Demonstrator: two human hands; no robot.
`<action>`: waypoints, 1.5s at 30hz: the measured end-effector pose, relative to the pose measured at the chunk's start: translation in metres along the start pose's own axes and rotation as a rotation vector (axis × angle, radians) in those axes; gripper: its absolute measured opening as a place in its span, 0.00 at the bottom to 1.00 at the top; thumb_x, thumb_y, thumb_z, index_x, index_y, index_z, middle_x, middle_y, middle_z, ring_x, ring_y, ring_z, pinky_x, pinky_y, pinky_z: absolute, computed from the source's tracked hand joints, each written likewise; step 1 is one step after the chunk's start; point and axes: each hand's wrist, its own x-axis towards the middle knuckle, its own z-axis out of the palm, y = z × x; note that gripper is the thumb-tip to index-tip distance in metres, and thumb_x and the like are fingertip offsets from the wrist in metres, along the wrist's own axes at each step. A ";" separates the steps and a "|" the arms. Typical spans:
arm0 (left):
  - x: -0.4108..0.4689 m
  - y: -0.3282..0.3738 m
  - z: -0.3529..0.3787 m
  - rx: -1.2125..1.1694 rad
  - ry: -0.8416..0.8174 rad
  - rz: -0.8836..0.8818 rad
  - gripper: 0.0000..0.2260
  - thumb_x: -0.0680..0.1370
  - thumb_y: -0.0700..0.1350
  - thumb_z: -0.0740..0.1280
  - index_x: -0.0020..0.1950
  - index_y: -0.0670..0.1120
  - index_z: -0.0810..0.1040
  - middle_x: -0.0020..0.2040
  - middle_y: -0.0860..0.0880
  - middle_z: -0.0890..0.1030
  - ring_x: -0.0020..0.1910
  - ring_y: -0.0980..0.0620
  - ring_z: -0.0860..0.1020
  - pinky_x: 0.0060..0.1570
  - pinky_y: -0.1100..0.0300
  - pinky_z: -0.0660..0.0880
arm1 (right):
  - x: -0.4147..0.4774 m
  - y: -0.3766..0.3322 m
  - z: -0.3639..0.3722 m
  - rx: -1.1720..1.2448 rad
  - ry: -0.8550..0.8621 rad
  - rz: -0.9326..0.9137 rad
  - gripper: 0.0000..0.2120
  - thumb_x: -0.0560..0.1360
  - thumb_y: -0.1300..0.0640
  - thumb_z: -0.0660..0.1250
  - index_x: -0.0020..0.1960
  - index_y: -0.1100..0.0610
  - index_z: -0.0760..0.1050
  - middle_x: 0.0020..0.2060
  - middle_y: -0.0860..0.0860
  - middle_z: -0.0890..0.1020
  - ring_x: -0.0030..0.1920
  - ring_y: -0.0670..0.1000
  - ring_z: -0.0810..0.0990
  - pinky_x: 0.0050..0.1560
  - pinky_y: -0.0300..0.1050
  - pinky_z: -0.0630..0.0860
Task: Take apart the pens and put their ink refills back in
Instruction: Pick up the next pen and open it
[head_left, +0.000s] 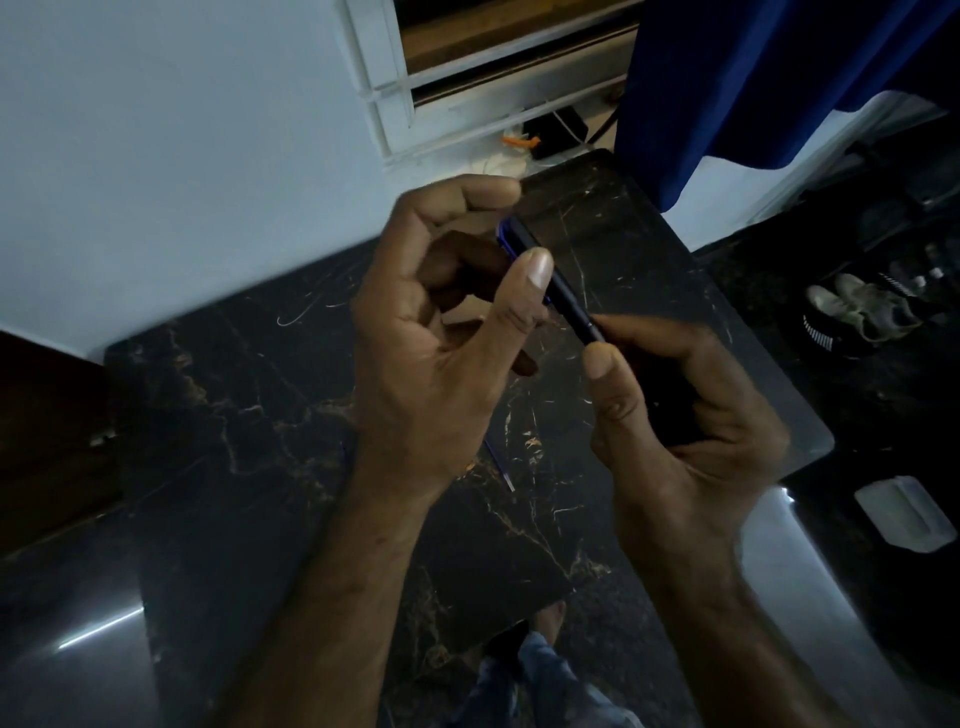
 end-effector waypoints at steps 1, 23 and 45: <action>-0.002 0.001 0.003 0.037 0.035 0.026 0.11 0.85 0.36 0.70 0.67 0.39 0.74 0.46 0.41 0.83 0.42 0.46 0.86 0.33 0.56 0.84 | -0.001 -0.001 0.002 0.030 0.014 0.016 0.04 0.82 0.58 0.71 0.57 0.54 0.80 0.42 0.50 0.83 0.36 0.50 0.82 0.35 0.47 0.79; -0.033 -0.063 -0.037 0.167 0.055 -0.253 0.07 0.85 0.37 0.70 0.63 0.43 0.85 0.54 0.48 0.89 0.48 0.51 0.90 0.40 0.60 0.86 | -0.033 0.073 0.016 -0.135 -0.206 0.235 0.04 0.85 0.49 0.67 0.58 0.44 0.79 0.41 0.37 0.83 0.38 0.40 0.81 0.37 0.34 0.76; -0.143 -0.182 -0.133 0.988 0.242 -0.909 0.08 0.82 0.56 0.74 0.53 0.53 0.88 0.47 0.55 0.88 0.47 0.52 0.86 0.50 0.56 0.82 | -0.080 0.211 0.058 -0.764 -0.594 0.451 0.07 0.85 0.51 0.69 0.57 0.54 0.81 0.58 0.55 0.82 0.61 0.58 0.81 0.56 0.51 0.78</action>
